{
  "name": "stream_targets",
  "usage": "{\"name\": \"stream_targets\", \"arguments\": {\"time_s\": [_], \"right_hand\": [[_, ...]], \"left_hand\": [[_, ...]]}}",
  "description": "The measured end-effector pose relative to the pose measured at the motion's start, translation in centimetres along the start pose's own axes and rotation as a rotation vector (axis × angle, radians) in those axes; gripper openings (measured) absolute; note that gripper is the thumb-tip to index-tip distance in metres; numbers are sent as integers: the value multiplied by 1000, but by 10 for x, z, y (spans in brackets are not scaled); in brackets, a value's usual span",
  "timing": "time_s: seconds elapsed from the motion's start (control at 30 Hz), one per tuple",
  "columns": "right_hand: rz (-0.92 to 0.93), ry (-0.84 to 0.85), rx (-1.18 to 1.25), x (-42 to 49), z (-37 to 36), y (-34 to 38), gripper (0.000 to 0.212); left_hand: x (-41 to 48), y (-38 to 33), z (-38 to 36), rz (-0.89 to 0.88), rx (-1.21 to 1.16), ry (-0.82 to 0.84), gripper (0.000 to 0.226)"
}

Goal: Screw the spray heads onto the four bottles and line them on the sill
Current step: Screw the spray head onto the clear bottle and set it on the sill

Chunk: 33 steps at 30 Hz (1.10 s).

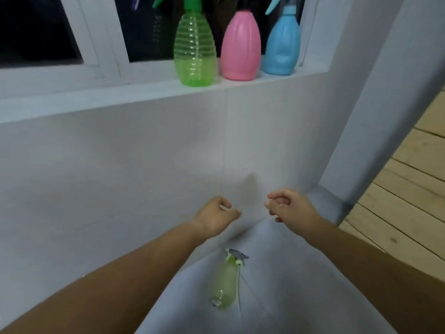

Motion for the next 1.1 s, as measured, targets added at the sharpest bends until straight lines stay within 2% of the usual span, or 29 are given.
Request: {"name": "stream_targets", "arguments": {"time_s": [0.13, 0.27, 0.37, 0.57, 0.77, 0.87, 1.0, 1.1], "right_hand": [[-130, 73, -53, 11, -40, -73, 25], [-254, 138, -36, 24, -85, -128, 29], [-321, 150, -41, 38, -118, -162, 32], [-343, 187, -118, 68, -176, -211, 36], [-381, 185, -140, 88, -212, -235, 37], [-365, 175, -173, 95, -220, -241, 35], [-368, 156, -173, 97, -226, -246, 34], [-333, 162, -225, 100, -232, -246, 31]], "left_hand": [[21, 75, -23, 154, 102, 35, 40], [37, 122, -33, 231, 165, 41, 49], [52, 156, -37, 293, 166, 31, 66], [75, 225, -45, 423, 166, 39, 88], [85, 260, -55, 488, 206, 58, 97], [89, 268, -56, 522, 207, 75, 91], [90, 273, -53, 563, 88, 61, 58], [86, 275, -48, 586, 19, 51, 60]]}}
Point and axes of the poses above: each hand's wrist, its own x-axis towards the middle knuckle, its own z-axis out of the back of the hand, y = z × x, the point moved 2 cm from there along x, towards the middle knuckle, and after that the axes turned 12 degrees about -x, right-handed, at the moved point
